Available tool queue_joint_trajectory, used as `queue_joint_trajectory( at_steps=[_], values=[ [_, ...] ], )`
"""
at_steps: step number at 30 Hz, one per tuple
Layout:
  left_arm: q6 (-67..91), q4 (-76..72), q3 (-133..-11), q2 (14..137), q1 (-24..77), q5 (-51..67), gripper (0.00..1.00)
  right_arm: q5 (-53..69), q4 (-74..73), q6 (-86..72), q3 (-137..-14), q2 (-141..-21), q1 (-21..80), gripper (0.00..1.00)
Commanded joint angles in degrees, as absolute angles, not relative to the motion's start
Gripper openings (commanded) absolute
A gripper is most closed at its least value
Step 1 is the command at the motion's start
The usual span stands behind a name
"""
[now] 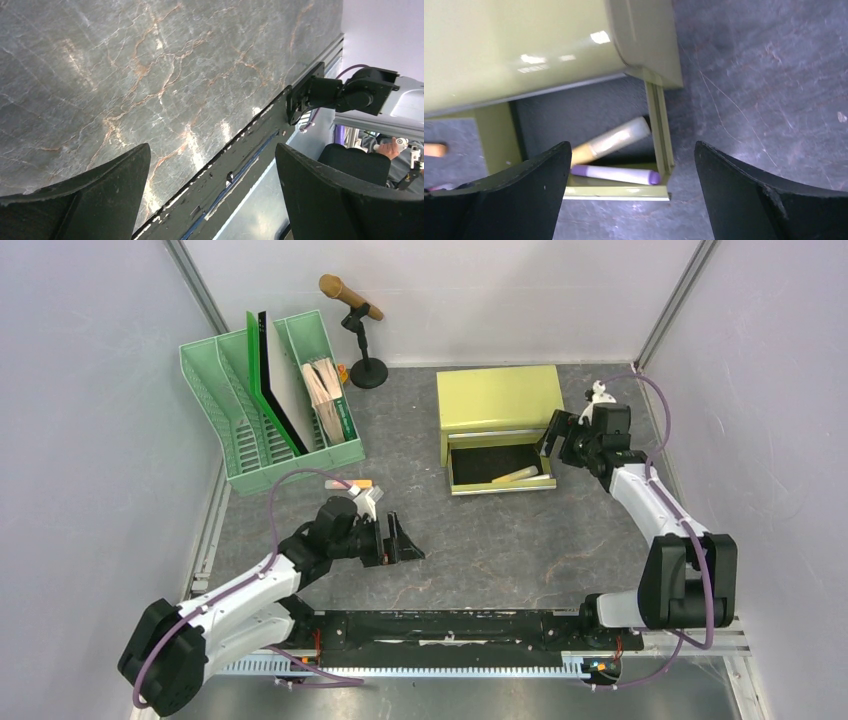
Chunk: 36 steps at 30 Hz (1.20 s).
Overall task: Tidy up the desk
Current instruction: Pick up the stationery from the center of the board.
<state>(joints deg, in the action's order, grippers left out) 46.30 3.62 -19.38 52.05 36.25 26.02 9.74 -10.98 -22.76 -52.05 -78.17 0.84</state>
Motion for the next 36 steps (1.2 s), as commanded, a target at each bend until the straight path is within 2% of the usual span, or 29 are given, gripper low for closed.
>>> queue_joint_trajectory(
  at_steps=[1, 5, 9, 12, 13, 14, 20, 29, 36],
  values=[
    [42.8, 5.6, -21.3, 53.1, 36.5, 25.7, 1.0, 8.3, -16.7, -16.2, -51.8, -80.5, 0.7, 0.97],
    [42.9, 5.7, -20.9, 53.0, 36.5, 25.8, 1.0, 8.3, -16.5, -15.0, -49.7, -80.7, 1.1, 0.91],
    [43.1, 5.7, -20.4, 52.6, 36.5, 25.8, 1.0, 7.9, -16.9, -13.5, -49.4, -80.8, 1.7, 0.78],
    [43.3, 5.4, -20.0, 52.7, 36.5, 25.7, 1.0, 7.3, -17.5, -12.7, -49.8, -80.9, 2.6, 0.66],
    [43.4, 5.3, -19.9, 52.8, 36.5, 25.7, 1.0, 7.2, -17.6, -12.6, -50.0, -81.0, 3.0, 0.52],
    [43.5, 5.1, -19.9, 52.9, 36.5, 25.7, 1.0, 6.9, -17.6, -12.7, -50.1, -81.1, 3.4, 0.46],
    [43.9, 4.6, -19.6, 53.5, 36.5, 26.0, 1.0, 4.8, -19.2, -11.5, -52.4, -83.6, 6.5, 0.3],
    [44.5, 4.3, -18.7, 52.5, 36.5, 25.7, 1.0, 2.0, -20.0, -10.9, -54.2, -83.7, 9.3, 0.25],
    [44.3, 4.4, -18.5, 51.9, 36.5, 25.3, 1.0, 1.6, -19.7, -10.6, -54.7, -82.3, 9.4, 0.29]
  ],
)
